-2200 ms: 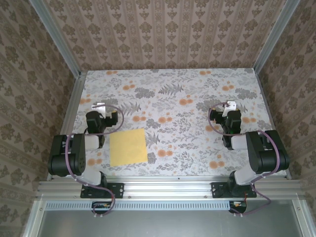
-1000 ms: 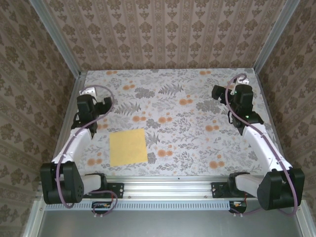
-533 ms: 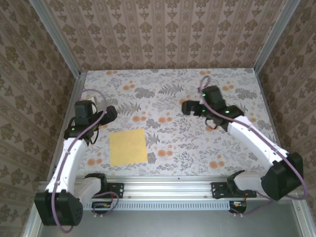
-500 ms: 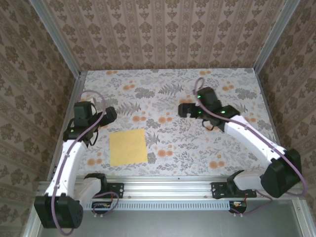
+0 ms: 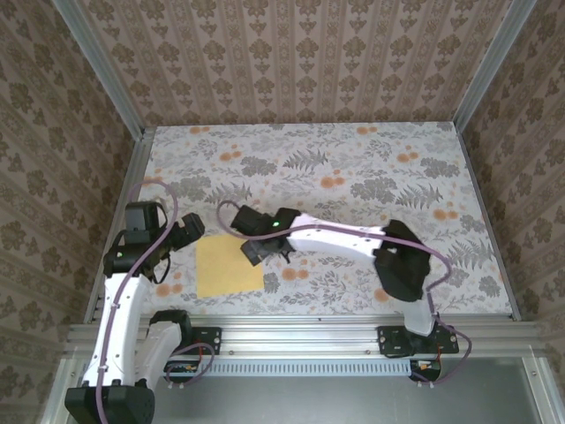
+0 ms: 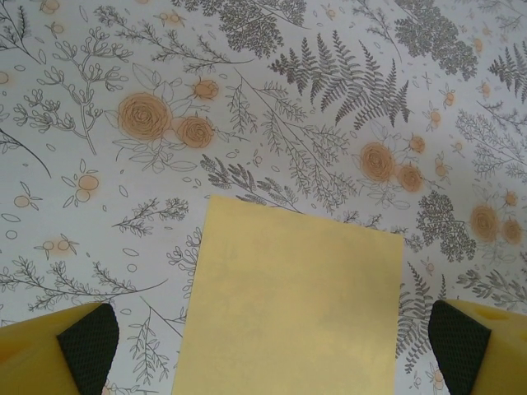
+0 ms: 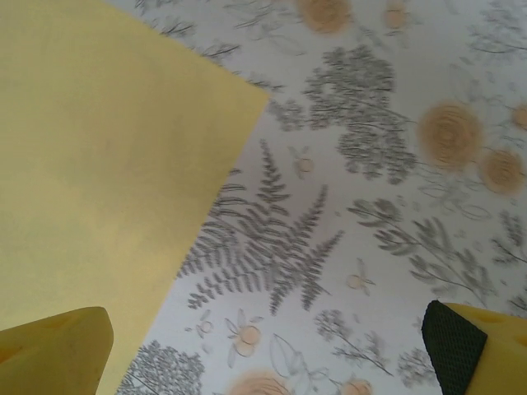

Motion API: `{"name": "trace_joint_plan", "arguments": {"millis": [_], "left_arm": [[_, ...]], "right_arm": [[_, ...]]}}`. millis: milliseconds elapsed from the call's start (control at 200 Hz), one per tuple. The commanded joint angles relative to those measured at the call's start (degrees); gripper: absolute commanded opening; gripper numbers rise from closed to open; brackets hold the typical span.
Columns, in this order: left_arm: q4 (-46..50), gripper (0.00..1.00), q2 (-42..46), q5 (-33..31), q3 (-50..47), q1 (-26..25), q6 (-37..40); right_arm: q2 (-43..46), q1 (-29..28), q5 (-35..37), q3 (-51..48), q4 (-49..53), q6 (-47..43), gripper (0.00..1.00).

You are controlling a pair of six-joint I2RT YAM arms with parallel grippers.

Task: Fold a paper plane with a square sheet of paper (pick it up from the middle)
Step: Move the square sheet of paper to the center of the table.

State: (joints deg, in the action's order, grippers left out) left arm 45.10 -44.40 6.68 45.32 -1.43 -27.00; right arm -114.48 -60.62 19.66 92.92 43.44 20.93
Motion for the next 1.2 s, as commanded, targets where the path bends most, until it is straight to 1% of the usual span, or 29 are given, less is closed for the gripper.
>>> {"name": "trace_joint_plan", "arguments": {"millis": [0, 240, 425, 615, 860, 980, 1070, 1195], "left_arm": [[2.22, 1.00, 0.63, 1.84, -0.76, 0.77, -0.59], [1.67, 1.00, 0.63, 1.86, -1.18, 1.74, -0.67], [1.90, 1.00, 0.55, 0.53, -1.62, 2.13, -1.03], [1.32, 1.00, 0.11, 0.11, -1.96, 2.23, -0.90], [2.18, 1.00, 0.11, -0.78, -1.64, 2.26, -1.01], [2.27, 1.00, 0.02, -0.96, -1.62, 2.27, -1.03], [2.35, 1.00, 0.10, -2.14, -1.62, 2.30, -1.38], [3.54, 1.00, 0.38, -3.85, -1.06, 2.45, -1.73]], "right_arm": [[-4.22, -0.99, 3.30, 5.12, 8.28, -2.81, 1.00], [-10.43, -0.99, 0.76, 10.53, 10.83, -4.10, 1.00], [-13.52, -0.99, -1.84, 11.98, 9.60, -2.96, 1.00], [-16.20, -0.99, -1.15, 14.00, 9.49, -3.16, 1.00], [-18.01, -0.99, 1.45, 13.13, 10.71, -4.38, 1.00], [-17.66, -0.57, 3.49, 11.17, 11.40, -4.98, 1.00], [-16.48, 1.05, 4.47, 8.39, 10.98, -5.86, 1.00], [-13.12, 5.23, 6.02, 2.81, 10.03, -7.51, 1.00]]}}
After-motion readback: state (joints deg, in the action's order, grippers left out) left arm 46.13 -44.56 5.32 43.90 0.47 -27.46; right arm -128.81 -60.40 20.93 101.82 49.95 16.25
